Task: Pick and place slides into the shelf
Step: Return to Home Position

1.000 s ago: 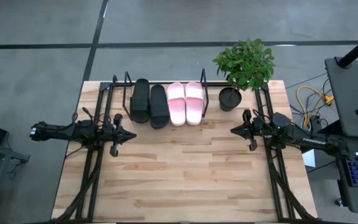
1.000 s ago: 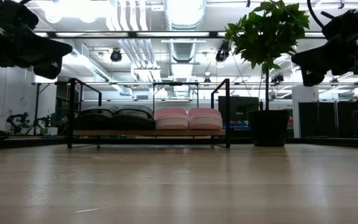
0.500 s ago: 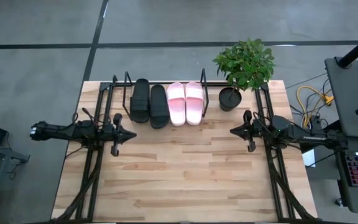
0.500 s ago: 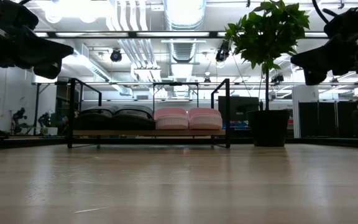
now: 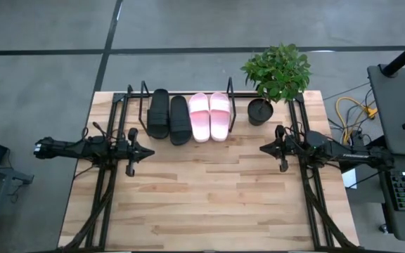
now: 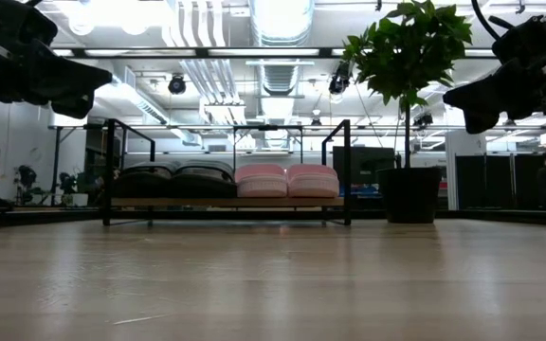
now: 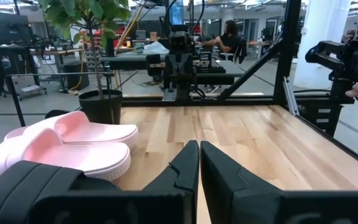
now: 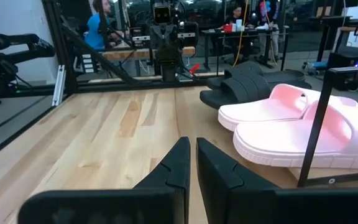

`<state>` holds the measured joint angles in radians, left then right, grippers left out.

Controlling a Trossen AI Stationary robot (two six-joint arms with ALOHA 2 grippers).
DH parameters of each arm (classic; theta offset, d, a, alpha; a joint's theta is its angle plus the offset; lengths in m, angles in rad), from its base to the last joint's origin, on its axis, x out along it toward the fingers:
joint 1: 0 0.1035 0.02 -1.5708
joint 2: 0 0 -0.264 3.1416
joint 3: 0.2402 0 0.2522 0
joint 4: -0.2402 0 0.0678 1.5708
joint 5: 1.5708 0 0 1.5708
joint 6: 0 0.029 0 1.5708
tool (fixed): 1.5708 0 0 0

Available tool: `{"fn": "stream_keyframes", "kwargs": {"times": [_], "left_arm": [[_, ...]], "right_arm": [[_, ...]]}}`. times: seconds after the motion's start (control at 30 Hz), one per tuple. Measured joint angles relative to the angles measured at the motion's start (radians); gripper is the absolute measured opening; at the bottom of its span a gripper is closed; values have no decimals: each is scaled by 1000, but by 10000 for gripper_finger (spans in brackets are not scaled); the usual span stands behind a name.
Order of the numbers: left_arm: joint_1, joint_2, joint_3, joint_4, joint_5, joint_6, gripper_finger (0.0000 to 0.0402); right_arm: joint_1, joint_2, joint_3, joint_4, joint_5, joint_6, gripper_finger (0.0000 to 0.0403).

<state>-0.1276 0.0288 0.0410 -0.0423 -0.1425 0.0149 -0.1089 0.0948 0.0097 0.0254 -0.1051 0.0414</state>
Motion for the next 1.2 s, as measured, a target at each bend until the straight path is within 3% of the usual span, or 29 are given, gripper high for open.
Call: {"fn": "stream_keyframes", "kwargs": {"times": [0.4, 0.63, 1.2], "left_arm": [[0, 5, -1, 9, -1, -7, 0], [0, 8, -1, 9, -1, -8, 0], [0, 8, -1, 11, -1, -8, 0]], "right_arm": [[0, 0, 0, 0, 0, 3, 18], [0, 0, 0, 0, -2, 118, 18], [0, 0, 0, 0, -1, 116, 18]]}}
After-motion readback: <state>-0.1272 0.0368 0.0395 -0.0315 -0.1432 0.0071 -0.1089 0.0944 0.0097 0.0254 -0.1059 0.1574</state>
